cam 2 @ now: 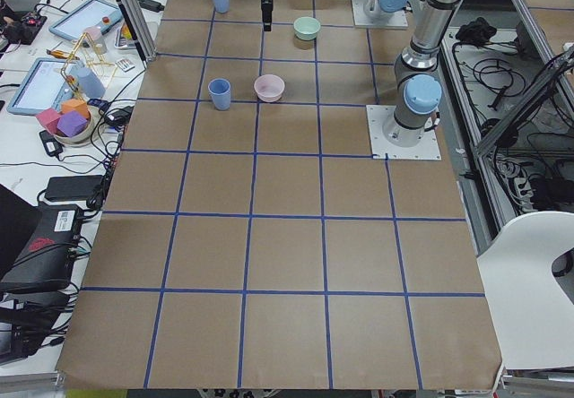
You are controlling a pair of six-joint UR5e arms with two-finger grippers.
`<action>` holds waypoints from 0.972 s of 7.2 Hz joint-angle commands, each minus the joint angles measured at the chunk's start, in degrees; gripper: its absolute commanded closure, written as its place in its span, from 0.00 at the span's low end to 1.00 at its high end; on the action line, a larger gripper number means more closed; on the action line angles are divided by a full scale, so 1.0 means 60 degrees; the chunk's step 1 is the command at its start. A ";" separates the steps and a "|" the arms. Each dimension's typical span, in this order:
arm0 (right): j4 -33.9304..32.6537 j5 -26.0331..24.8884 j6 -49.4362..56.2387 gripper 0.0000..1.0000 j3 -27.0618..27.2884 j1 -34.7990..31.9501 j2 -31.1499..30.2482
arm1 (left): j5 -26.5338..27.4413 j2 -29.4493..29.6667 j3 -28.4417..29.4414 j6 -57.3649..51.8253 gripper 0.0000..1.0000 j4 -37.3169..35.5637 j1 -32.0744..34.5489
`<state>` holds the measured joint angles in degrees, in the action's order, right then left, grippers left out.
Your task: Stack blue cups with both arms
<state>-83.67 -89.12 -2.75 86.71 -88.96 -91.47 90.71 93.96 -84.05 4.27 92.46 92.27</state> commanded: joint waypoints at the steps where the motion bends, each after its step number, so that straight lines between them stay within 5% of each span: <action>1: -0.0102 0.0029 0.0005 0.00 0.0007 0.0075 0.0098 | -0.0045 0.1570 0.0238 0.0197 0.00 -0.1307 -0.0042; 4: -0.0146 -0.0132 0.0049 0.00 0.0007 0.0163 0.0740 | -0.0001 0.4661 0.3000 0.0022 0.00 -0.1567 -0.0042; 7: -0.1136 0.0043 0.1109 0.00 0.0021 0.1810 0.1299 | 0.0087 0.5944 0.3214 -0.0257 0.00 -0.2244 -0.0013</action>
<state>-87.10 -89.42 -0.53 86.76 -83.10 -84.70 91.06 127.31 -64.74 3.08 78.97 92.07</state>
